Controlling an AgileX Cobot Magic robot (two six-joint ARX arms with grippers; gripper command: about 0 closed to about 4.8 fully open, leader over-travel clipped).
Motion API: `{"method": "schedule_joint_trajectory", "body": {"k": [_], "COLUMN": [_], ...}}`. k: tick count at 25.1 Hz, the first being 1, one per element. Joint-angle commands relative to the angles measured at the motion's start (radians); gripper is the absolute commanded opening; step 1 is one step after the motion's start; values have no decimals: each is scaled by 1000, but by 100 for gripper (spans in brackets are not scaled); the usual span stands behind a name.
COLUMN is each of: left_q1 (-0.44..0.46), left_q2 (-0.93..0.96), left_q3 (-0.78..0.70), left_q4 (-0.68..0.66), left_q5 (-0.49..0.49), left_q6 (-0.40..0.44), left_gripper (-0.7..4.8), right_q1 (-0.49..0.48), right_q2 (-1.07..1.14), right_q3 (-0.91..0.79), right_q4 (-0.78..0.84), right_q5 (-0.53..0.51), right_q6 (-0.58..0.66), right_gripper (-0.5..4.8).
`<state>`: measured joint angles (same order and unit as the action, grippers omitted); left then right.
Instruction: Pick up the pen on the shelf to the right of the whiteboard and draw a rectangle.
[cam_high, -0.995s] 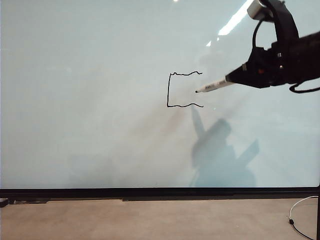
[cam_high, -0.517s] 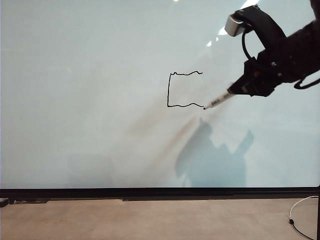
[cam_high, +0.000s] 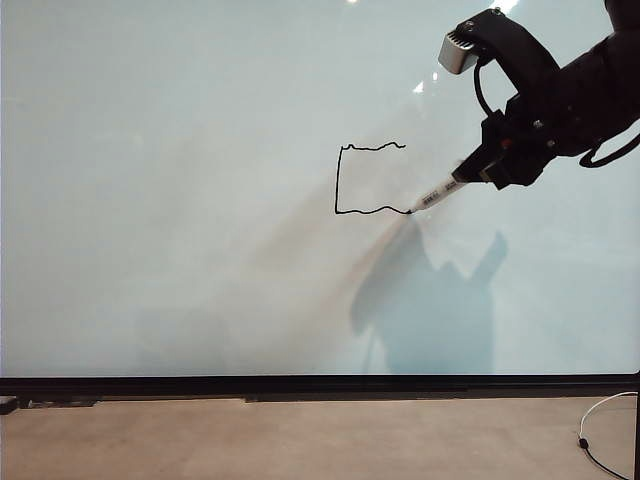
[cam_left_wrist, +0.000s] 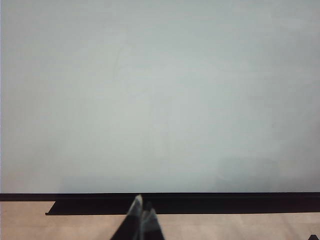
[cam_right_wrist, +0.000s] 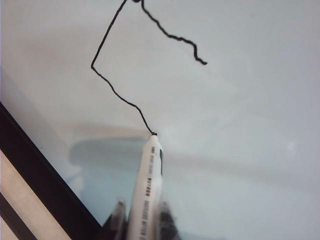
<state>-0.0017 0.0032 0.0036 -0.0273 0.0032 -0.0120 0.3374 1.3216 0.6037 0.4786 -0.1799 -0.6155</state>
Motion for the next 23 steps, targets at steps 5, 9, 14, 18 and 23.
{"method": "schedule_joint_trajectory", "body": {"k": [5,9,14,18,23], "left_q1": [0,0,0,0,0], "left_q2": [0,0,0,0,0], "left_q3": [3,3,3,3,3], "left_q4": [6,6,6,6,6], "left_q5": [0,0,0,0,0], "left_q6": [4,4,4,4,4], "left_gripper": [-5,-5,-4,-5,-5], "right_q1": [0,0,10,13,13], "right_q2": [-4,-6,-10,-19,-27], "right_q3": [6,6,6,6,6], "right_q4": [24,35,37,47,43], "right_q5": [-4,-3,3,6,22], "right_q6": [-6,-6,-6,-6,-6], "right_gripper": [-6,-6,-6,-6,-6]}}
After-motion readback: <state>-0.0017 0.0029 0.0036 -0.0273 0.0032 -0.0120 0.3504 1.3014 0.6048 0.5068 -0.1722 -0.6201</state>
